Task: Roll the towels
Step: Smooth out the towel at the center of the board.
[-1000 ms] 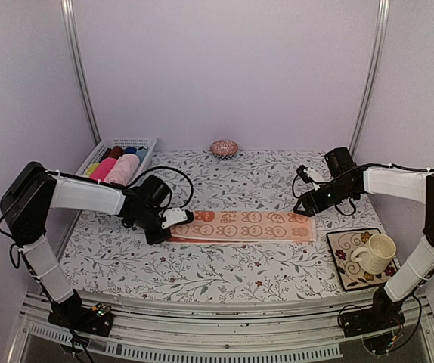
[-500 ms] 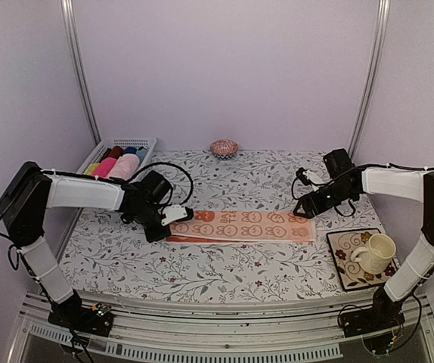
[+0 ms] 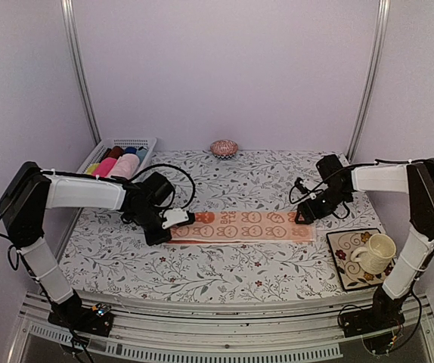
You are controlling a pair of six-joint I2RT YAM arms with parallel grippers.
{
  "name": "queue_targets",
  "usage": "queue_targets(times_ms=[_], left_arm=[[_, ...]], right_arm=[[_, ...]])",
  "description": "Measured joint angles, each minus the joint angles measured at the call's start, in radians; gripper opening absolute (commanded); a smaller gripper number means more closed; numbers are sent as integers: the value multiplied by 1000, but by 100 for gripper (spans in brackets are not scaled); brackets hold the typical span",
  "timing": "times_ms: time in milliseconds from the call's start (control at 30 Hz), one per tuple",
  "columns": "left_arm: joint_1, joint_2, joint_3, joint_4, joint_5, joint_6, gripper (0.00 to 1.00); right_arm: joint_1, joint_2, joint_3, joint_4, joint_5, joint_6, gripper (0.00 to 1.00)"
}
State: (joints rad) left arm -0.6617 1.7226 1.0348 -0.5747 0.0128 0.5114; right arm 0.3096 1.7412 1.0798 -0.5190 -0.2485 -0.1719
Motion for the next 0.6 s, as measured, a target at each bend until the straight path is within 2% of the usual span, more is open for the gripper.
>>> queue_targets(times_ms=[500,533,600], left_arm=[[0,0,0,-13,14,1,1],[0,0,0,-14,18,1,8],[0,0,0,-15,28,2,31]], right_arm=[[0,117,58,-35,136,33,71],[0,117,60,-36,141,34,71],[0,117,62,-37,144,35,71]])
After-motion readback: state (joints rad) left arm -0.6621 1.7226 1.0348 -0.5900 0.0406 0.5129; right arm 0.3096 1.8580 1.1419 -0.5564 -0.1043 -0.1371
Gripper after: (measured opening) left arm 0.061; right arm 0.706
